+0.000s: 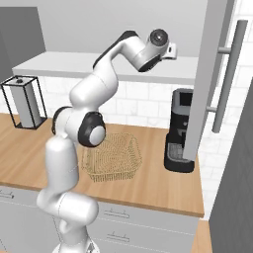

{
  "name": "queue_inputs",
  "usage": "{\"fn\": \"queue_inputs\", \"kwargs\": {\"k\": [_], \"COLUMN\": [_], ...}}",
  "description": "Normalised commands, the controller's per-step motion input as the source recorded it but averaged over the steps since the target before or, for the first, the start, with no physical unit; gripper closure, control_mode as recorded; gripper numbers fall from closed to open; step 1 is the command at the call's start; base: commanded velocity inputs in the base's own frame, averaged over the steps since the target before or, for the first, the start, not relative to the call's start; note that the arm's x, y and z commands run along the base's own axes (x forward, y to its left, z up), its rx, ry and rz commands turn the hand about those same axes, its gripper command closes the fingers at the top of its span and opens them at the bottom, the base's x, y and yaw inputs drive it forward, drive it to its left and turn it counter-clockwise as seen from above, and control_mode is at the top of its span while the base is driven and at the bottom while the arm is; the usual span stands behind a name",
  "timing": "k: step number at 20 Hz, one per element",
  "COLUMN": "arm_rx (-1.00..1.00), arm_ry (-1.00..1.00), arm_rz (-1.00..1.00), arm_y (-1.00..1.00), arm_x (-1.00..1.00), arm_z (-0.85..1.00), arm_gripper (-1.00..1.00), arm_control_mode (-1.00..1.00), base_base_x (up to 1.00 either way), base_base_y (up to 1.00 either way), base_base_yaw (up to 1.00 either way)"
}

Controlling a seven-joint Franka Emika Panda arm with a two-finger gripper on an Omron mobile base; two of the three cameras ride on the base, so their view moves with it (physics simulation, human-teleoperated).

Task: Open the cabinet, pick up the bread from the cabinet and place it in the basket. Then move the basket to the dining counter.

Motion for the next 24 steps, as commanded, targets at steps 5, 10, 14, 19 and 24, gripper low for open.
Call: {"fn": "queue_inputs", "kwargs": {"k": [5,10,14,19,24], "arm_rx": [0.00,0.00,0.00,0.00,0.00], "arm_ry": [-0.15,-0.26,-0.13,-0.05,0.00], "arm_rz": [0.00,0.00,0.00,0.00,0.00], "arm_y": [0.37,0.28,0.05,0.07,0.00], "arm_x": [-0.68,-0.99,-1.00,-1.00,-1.00], "arm_z": [-0.55,-0.31,0.16,0.60,0.29], "arm_gripper": [1.00,1.00,1.00,1.00,1.00], "arm_control_mode": [-1.00,-1.00,-1.00,-1.00,-1.00], "base_base_x": [0.00,0.00,0.00,0.00,0.00], "base_base_y": [0.00,0.00,0.00,0.00,0.00], "base_base_yaw": [0.00,0.00,0.00,0.00,0.00]}}
